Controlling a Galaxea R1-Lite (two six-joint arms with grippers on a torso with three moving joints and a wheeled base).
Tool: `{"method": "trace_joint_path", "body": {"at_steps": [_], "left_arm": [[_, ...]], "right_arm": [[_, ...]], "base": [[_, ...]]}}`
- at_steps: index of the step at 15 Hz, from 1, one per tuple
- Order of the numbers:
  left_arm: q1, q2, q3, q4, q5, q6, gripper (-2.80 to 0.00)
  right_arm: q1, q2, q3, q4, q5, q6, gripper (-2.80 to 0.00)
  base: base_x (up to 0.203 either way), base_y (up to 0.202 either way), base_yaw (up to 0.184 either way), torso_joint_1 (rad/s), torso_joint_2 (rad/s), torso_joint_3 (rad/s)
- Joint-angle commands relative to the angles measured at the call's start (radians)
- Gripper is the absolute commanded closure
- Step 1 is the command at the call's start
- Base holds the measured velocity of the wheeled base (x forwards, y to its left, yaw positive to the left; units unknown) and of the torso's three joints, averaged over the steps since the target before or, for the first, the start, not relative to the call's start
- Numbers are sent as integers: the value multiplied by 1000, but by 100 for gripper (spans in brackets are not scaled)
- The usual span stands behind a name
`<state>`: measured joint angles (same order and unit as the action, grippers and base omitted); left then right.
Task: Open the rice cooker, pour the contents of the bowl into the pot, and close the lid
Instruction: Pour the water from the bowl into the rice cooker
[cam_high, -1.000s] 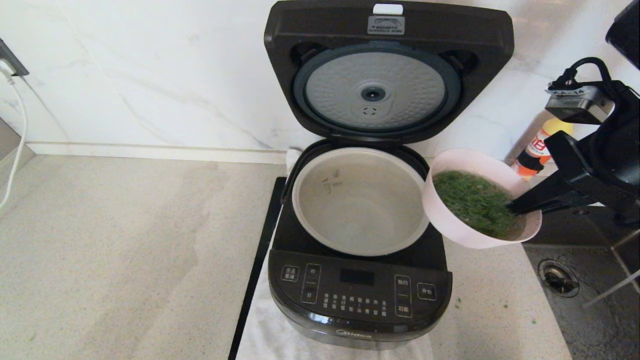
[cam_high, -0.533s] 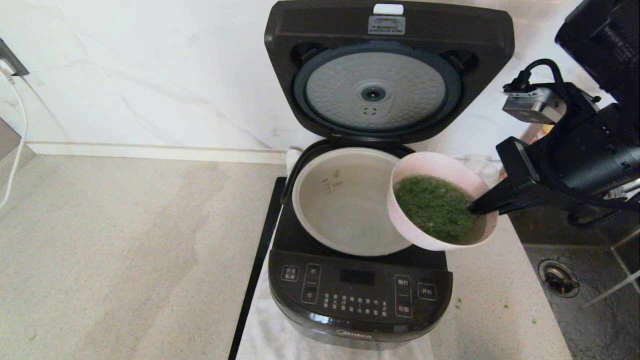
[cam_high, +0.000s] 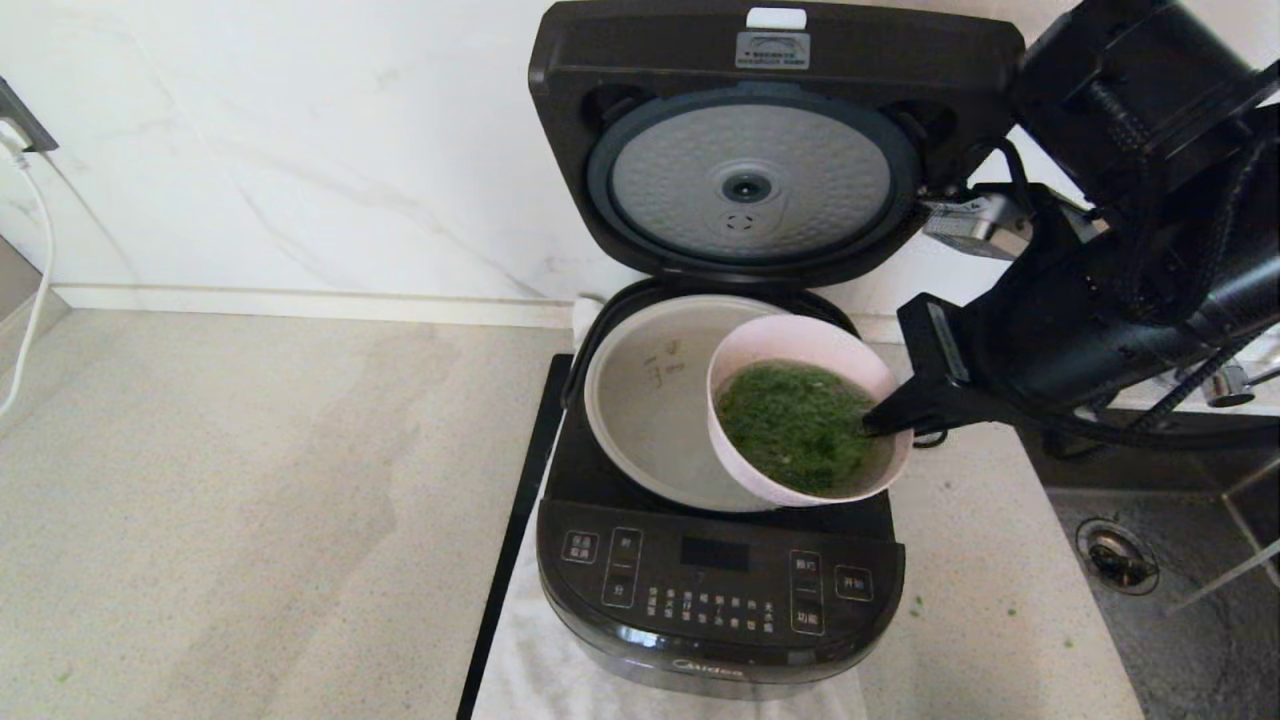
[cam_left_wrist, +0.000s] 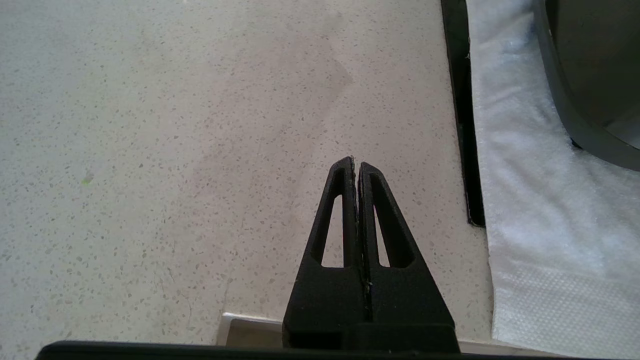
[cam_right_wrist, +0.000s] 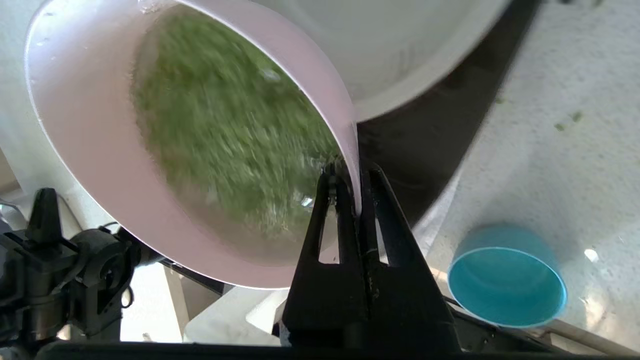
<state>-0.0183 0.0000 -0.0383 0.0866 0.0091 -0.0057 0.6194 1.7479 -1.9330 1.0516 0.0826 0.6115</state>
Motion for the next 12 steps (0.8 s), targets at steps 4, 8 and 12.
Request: {"method": "trace_joint_path", "body": {"at_steps": [4, 8, 12], "left_arm": [[0, -3, 0, 1, 1, 0, 0], [0, -3, 0, 1, 0, 0, 0], [0, -3, 0, 1, 1, 0, 0]], "right_arm": [[52, 64, -3, -43, -30, 39, 0], [59, 90, -9, -81, -32, 40, 0], [77, 111, -9, -110, -34, 40, 0]], "base": [[0, 0, 0, 0, 0, 0], [0, 0, 0, 0, 0, 0], [0, 0, 0, 0, 0, 0]]}}
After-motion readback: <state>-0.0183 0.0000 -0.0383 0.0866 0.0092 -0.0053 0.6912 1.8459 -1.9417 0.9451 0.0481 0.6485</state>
